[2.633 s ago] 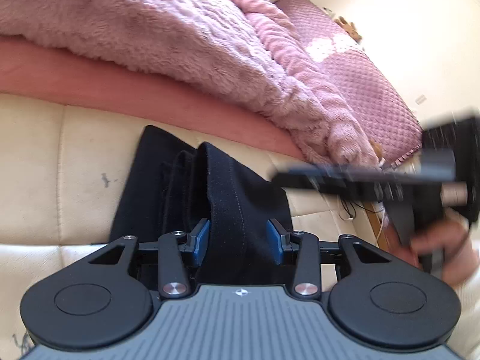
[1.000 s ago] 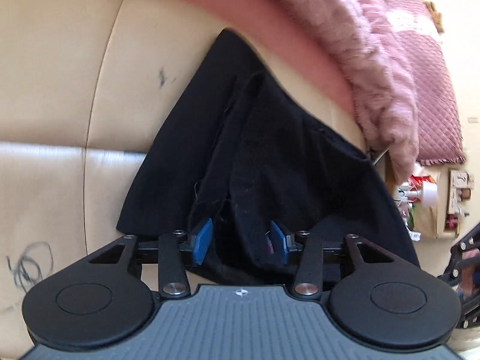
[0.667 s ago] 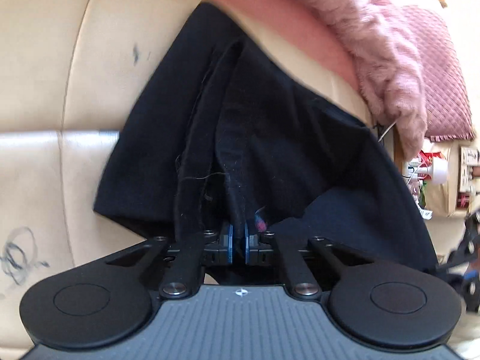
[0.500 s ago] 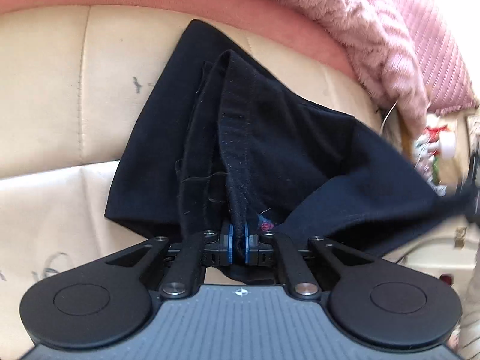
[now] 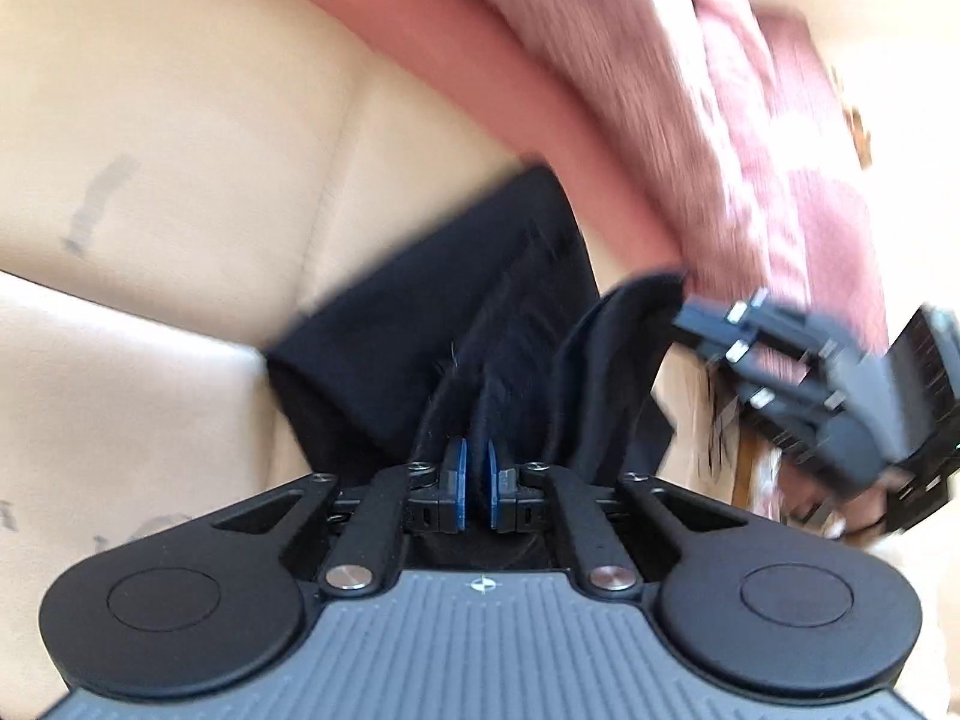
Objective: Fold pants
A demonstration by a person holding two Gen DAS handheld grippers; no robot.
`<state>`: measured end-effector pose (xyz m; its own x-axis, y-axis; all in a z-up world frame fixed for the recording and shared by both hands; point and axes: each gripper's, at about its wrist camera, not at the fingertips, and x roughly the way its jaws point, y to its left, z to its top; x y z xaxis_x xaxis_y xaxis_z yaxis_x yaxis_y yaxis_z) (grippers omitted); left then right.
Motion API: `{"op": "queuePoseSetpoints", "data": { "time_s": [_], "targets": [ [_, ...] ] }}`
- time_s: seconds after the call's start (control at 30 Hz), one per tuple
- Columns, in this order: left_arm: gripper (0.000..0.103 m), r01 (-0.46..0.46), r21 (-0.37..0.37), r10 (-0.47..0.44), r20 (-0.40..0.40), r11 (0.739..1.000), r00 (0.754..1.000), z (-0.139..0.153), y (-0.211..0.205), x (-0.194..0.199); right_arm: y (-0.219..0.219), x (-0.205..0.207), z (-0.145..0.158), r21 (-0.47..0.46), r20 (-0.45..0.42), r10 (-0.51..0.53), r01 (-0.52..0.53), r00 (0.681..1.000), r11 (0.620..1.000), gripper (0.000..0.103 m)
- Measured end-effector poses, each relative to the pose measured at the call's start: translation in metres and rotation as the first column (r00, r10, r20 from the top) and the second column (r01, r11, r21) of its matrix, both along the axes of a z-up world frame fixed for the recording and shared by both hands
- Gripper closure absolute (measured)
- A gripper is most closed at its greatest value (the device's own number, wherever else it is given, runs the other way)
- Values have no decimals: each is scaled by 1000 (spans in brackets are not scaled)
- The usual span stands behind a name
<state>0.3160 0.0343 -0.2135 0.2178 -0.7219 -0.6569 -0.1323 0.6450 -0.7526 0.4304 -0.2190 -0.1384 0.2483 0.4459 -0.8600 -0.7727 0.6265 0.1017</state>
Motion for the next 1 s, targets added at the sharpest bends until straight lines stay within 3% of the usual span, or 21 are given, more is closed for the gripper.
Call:
{"op": "queuePoseSetpoints", "data": {
  "time_s": [0.07, 0.17, 0.2, 0.23, 0.3, 0.37, 0.43, 0.5, 0.67, 0.87, 1.0],
  "targets": [
    [97, -63, 29, 61, 50, 998, 997, 8, 10, -3, -1, 6, -16, -16, -4, -45, 45, 999, 999, 101],
    [95, -82, 37, 77, 111, 996, 991, 22, 19, -7, -4, 14, -34, -15, -15, -114, 114, 993, 993, 101],
    [80, -93, 44, 86, 135, 995, 987, 27, 20, -12, -5, 15, -38, -8, -21, -129, 129, 991, 992, 101],
    [57, -111, 48, 102, 161, 993, 982, 30, 20, -16, -4, 15, -43, -9, -25, -146, 146, 989, 989, 101],
    [35, -146, 44, 134, 209, 988, 969, 34, 12, -25, -3, 16, -48, -5, -37, -175, 175, 984, 985, 97],
    [34, -106, 52, 92, 224, 993, 970, 32, 6, -27, -4, 12, -45, 8, -35, -189, 190, 981, 982, 89],
    [34, -38, 114, 10, 234, 993, 972, 30, -5, -25, -7, 6, -36, 13, -23, -208, 208, 978, 978, 71],
    [33, 33, 195, -92, 299, 980, 950, 34, -17, -22, -11, 0, -25, -1, 3, -254, 254, 967, 967, 70],
    [32, 198, 260, -285, 355, 945, 891, 31, -44, 0, -30, -33, -5, 45, -7, -381, 381, 924, 923, 70],
    [32, 245, 140, -279, 334, 959, 900, 7, -49, 42, -57, -88, -13, 138, -72, -513, 518, 855, 844, 71],
    [33, 280, 125, -306, 345, 952, 887, -4, -61, 57, -71, -111, -36, 170, -119, -591, 603, 798, 780, 71]
  ]
}}
